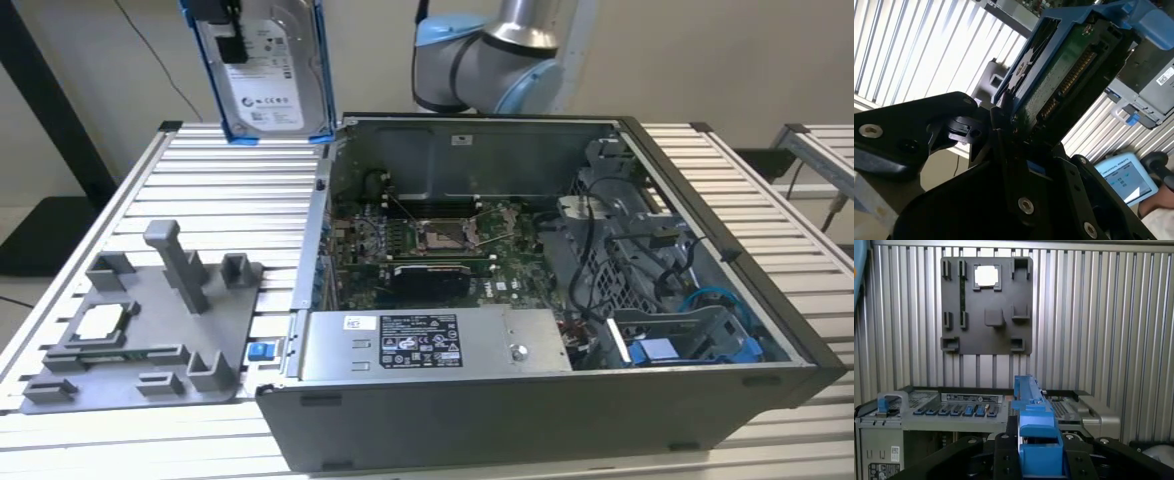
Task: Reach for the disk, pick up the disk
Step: 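Pick up the disk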
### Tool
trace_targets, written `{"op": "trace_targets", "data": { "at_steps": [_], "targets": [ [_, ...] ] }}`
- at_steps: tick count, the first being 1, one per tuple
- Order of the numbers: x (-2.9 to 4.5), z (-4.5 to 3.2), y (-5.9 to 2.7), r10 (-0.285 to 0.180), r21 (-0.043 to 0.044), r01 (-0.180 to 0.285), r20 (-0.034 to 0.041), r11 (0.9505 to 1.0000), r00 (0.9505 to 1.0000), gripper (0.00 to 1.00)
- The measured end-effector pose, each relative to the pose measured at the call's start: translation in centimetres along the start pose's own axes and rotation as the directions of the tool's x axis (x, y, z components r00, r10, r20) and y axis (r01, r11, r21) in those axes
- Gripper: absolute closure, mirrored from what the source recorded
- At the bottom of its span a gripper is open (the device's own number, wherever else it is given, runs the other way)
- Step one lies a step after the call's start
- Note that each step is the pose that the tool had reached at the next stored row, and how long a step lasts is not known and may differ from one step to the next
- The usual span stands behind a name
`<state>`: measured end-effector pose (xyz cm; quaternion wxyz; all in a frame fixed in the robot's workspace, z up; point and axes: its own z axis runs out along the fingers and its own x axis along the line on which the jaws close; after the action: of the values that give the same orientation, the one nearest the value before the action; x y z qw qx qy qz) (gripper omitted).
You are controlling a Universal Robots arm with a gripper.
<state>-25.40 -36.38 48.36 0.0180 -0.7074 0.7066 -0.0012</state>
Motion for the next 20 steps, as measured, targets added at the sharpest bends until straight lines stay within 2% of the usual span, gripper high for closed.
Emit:
{"op": "trace_targets", "data": {
  "at_steps": [20],
  "targets": [
    [0.01,0.25,-9.10,0.000,-0.0046,0.000,0.0000,1.0000,1.0000,1.00]
  ]
}}
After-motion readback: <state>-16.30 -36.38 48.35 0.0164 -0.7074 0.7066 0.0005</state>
